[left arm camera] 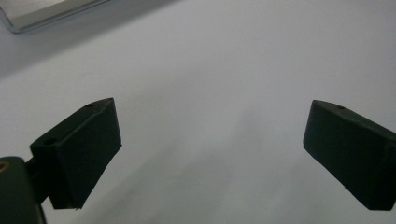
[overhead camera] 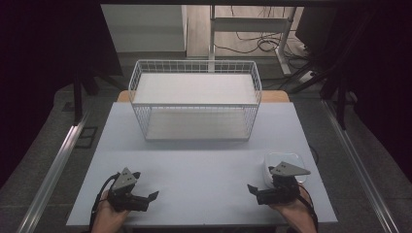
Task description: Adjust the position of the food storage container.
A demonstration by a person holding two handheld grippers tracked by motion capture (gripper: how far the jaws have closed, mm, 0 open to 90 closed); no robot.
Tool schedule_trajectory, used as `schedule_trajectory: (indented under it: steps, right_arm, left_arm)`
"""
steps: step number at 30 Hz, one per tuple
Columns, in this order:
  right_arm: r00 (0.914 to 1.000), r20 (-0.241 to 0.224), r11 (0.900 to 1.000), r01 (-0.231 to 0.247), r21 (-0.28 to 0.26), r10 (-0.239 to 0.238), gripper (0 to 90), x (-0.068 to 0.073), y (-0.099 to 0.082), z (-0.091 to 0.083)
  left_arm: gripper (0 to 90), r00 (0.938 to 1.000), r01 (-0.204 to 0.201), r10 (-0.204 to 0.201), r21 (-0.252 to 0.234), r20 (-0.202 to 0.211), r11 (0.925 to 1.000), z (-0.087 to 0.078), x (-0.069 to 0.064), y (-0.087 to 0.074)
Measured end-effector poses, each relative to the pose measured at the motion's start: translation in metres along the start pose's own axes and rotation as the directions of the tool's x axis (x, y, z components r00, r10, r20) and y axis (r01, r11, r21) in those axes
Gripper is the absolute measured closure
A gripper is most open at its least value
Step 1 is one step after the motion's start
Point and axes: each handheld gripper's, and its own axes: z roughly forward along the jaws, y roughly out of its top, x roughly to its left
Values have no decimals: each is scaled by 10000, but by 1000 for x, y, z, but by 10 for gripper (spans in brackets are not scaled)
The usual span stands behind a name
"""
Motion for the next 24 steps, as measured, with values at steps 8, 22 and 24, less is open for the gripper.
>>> schedule_trajectory:
  steps: [8, 22, 24]
  right_arm:
    - [9832, 1491, 9925, -946, -777, 1054, 290, -36, -5, -21]
    - [9378, 2969, 9827, -1583, -961, 1801, 828, -85, -16, -45]
    - [9261, 3233, 9804, -1729, -945, 1945, 873, -92, -17, -46]
  left_arm:
    - [40, 10000, 64, -65, 121, 63, 9999, 1, 1, 0]
    - [45, 9996, 217, -221, 202, 199, 9996, 3, 1, -1]
    - [46, 9995, 234, -238, 208, 210, 9995, 3, 2, -1]
